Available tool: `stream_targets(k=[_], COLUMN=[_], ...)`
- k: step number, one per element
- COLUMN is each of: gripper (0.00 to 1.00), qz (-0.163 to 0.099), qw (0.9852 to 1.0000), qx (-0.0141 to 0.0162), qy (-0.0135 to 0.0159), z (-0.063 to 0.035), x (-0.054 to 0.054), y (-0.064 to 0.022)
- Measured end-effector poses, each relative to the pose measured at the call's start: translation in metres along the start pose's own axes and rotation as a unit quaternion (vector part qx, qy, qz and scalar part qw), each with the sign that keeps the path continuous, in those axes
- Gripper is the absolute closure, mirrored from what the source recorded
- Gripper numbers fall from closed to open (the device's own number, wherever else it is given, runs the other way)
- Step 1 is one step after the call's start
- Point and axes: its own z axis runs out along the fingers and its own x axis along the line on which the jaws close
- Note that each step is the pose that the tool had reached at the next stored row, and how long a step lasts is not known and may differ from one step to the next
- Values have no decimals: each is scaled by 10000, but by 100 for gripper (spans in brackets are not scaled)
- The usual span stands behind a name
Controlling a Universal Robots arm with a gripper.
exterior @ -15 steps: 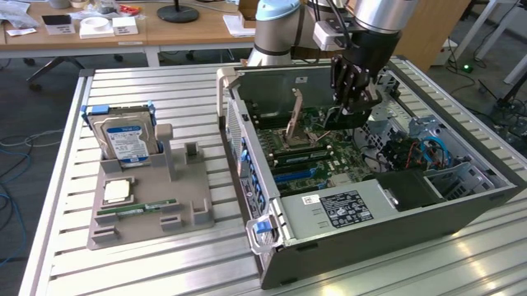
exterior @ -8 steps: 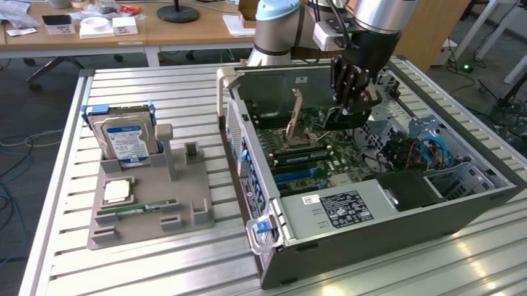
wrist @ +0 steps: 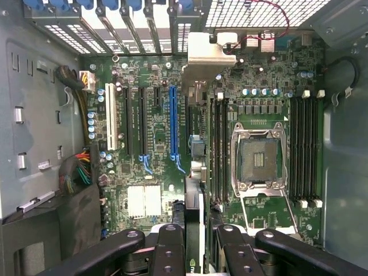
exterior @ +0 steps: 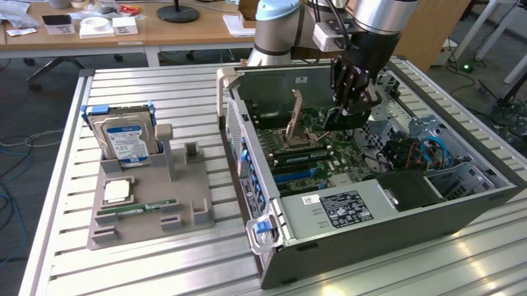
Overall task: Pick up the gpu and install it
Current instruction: 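Insert the gpu into the slot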
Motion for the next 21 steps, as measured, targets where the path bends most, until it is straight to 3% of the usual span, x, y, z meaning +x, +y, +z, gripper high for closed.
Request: stream_targets(k=[16, 21], gripper=[74, 74], qz=[1, -1], qw=[10000, 10000], qx=[0, 2], qy=[0, -5], z=[16, 16], x=[1, 45], y=[3, 21])
